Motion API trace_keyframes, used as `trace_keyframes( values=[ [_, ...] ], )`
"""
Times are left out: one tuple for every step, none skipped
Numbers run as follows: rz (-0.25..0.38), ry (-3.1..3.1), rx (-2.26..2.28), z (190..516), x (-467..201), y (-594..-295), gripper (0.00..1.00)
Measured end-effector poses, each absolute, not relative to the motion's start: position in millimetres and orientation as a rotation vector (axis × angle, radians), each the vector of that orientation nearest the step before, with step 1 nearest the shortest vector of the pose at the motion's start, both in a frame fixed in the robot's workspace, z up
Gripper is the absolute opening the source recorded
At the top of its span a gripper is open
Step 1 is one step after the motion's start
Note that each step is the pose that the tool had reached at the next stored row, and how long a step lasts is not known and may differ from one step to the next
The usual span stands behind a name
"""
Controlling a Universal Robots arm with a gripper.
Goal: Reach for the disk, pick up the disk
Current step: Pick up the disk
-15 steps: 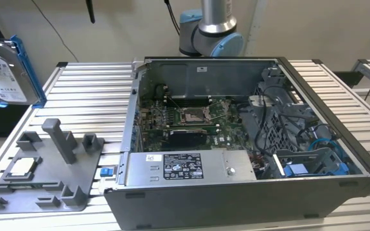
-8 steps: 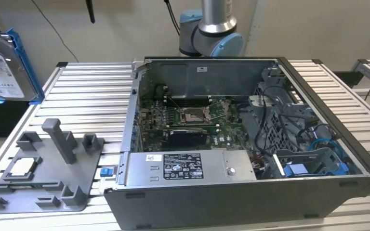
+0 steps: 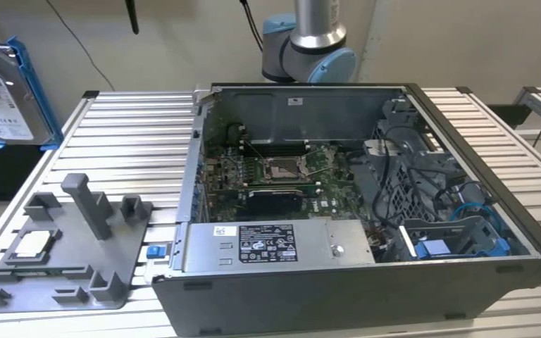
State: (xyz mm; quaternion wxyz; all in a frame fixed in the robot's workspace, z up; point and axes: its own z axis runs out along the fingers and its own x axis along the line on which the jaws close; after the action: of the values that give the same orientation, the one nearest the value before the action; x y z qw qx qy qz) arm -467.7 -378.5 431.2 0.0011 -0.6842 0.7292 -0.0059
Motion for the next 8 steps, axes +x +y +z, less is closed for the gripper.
trace_keyframes(
  values=[
    [-0.018,2.289,-2.148,431.9,-467.7,-378.6,0.00],
    [-0.018,2.289,-2.149,432.7,-467.6,-378.6,0.00],
    [-0.018,2.289,-2.149,433.4,-467.7,-378.6,0.00],
    [-0.018,2.289,-2.149,434.1,-467.7,-378.6,0.00],
    [-0.018,2.288,-2.149,435.3,-467.6,-378.5,0.00],
    [-0.018,2.288,-2.150,436.7,-467.6,-378.5,0.00],
    [-0.018,2.288,-2.150,438.3,-467.6,-378.5,0.00],
    [-0.018,2.287,-2.150,440.2,-467.7,-378.5,0.00]
  ],
)
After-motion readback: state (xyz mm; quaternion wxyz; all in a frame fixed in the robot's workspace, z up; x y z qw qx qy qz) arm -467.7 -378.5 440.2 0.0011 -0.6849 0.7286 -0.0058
